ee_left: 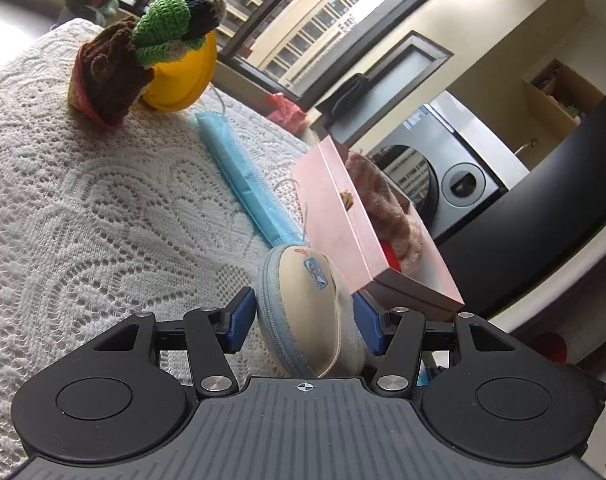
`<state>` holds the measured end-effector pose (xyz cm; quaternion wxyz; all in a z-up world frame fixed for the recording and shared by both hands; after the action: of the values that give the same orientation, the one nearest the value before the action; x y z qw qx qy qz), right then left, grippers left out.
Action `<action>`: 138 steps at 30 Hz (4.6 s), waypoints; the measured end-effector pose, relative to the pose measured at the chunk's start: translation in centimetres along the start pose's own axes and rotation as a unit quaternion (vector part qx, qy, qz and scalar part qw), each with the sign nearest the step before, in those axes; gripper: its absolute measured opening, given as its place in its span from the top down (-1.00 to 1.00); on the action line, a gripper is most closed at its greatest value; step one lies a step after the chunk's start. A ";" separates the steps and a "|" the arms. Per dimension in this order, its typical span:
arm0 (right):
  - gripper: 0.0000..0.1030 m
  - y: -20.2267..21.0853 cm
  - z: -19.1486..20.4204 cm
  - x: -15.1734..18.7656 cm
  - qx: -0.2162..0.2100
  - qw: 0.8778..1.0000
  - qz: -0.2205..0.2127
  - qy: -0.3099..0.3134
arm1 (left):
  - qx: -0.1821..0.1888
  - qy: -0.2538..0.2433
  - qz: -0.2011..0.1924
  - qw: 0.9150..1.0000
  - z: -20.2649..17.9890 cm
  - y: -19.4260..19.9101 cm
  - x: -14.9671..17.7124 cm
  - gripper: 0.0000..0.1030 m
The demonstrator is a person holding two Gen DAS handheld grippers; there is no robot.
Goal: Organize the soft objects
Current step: 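Carry the beige pouch over the pink box with the left tool while the right tool holds the wipes, then lower the beige pouch into the box and open the left tool, then lower the blue wipes pack into the box and open the right tool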
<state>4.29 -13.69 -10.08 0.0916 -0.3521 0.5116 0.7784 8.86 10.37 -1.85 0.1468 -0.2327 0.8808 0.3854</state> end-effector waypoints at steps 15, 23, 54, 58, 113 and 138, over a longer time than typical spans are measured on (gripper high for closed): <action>-0.16 0.2 0.2 0.2 0.021 1.000 -0.001 -0.002 | 0.013 -0.081 -0.027 0.996 -5.3 1.0 0.1 -0.25; -0.16 0.3 0.0 0.3 0.014 1.000 -0.003 -0.002 | -0.031 -0.087 0.014 0.996 -4.8 -3.2 0.5 0.04; 0.00 14.7 -11.8 1.4 0.061 0.985 -0.137 -0.081 | 0.049 -0.207 0.054 0.976 -16.5 -6.1 -3.9 0.10; 0.00 13.7 -12.1 2.5 0.038 0.989 -0.114 -0.084 | 0.052 -0.168 0.044 0.983 -14.6 -5.4 -5.1 0.11; -0.02 -3.2 -8.5 -13.7 0.147 0.987 -0.042 -0.057 | -0.036 -0.069 -0.041 0.996 -2.1 -1.2 0.2 0.61; 0.18 -1.3 -7.2 -11.6 0.161 0.987 0.013 0.024 | -0.046 -0.048 -0.068 0.995 -0.6 0.1 0.8 0.61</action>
<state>16.79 -16.75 -5.21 0.1243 -0.3444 0.6370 0.6783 8.09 9.81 -1.72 0.2036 -0.2796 0.8363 0.4253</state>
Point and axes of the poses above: each gripper's, at about its wrist camera, not at the fingertips, and y roughly against the way its jaws point, z to its left, x to its underside, the point moved 7 cm from there along -y, roughly the way its jaws point, and after that the axes turned 15 degrees about z, right-handed, at the moved point
